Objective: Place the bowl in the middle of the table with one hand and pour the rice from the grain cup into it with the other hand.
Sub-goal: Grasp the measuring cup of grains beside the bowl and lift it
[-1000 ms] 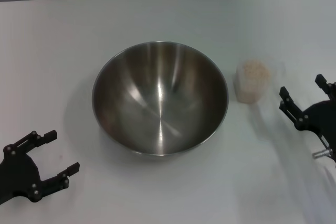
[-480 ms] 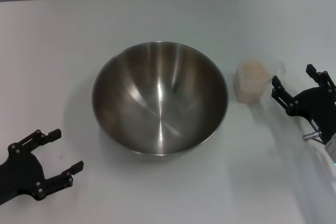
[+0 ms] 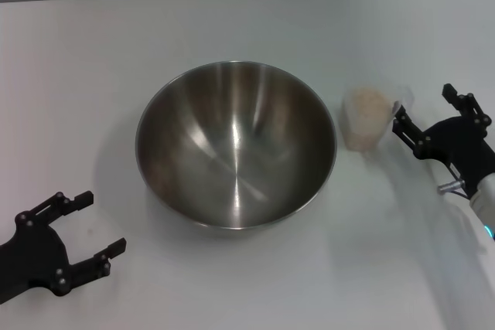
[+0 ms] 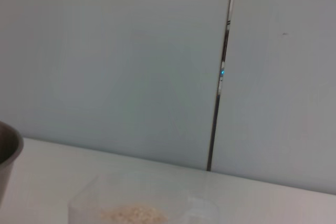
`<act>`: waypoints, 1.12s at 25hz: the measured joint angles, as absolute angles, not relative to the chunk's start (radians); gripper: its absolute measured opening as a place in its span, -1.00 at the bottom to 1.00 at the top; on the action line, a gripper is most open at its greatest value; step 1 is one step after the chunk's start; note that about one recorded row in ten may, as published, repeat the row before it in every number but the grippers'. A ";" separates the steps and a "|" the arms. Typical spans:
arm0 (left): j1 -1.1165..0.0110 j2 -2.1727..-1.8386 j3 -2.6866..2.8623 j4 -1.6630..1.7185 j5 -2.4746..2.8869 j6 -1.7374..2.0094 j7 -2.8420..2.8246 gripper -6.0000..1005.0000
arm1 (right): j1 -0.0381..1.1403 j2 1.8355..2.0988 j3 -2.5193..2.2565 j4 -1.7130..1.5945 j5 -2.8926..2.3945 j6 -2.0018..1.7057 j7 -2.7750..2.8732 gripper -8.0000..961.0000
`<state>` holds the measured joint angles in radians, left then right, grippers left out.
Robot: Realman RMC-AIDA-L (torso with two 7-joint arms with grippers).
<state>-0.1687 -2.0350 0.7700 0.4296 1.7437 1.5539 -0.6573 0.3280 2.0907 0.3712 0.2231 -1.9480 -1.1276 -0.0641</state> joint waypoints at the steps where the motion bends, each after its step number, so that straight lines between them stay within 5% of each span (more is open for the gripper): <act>1: -0.170 -2.035 0.770 0.428 1.746 1.554 -0.657 0.67 | 0.332 2.091 0.371 0.223 -1.948 -1.121 -0.064 0.71; 28: -0.176 -2.033 0.765 0.410 1.764 1.544 -0.658 0.67 | 0.359 2.089 0.384 0.235 -1.949 -1.120 -0.066 0.71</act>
